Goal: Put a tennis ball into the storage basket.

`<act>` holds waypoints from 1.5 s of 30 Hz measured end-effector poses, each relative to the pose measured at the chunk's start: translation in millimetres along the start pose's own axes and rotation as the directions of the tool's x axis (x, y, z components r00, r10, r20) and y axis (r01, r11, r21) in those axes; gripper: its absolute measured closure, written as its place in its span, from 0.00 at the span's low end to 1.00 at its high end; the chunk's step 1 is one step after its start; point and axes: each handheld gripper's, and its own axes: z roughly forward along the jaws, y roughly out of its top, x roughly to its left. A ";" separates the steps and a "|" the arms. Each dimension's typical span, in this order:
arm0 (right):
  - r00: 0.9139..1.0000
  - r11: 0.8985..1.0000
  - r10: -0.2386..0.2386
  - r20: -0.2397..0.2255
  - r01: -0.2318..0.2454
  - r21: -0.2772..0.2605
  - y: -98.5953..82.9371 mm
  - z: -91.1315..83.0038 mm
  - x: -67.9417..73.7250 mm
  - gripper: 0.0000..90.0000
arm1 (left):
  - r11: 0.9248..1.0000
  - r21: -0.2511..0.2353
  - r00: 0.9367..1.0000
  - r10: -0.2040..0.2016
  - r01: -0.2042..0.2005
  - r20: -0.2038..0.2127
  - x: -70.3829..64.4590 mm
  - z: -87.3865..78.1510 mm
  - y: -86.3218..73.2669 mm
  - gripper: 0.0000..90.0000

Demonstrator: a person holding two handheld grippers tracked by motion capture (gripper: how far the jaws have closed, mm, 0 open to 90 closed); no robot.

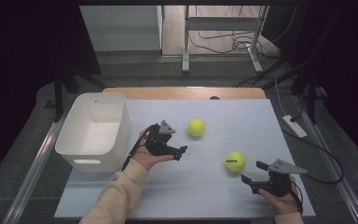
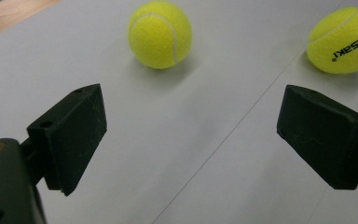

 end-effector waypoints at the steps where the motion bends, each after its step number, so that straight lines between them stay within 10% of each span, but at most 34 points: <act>1: 1.000 1.000 0.000 0.000 0.000 0.000 0.0 0.0 0.0 0.14 | 1.000 0.001 1.000 -0.002 0.002 0.000 -0.1 1.0 0.7 0.10; 45: 1.000 1.000 -0.010 -0.001 0.010 0.014 -0.5 2.0 -1.6 0.14 | 0.998 0.066 1.000 0.005 -0.005 0.002 7.8 39.0 22.5 0.10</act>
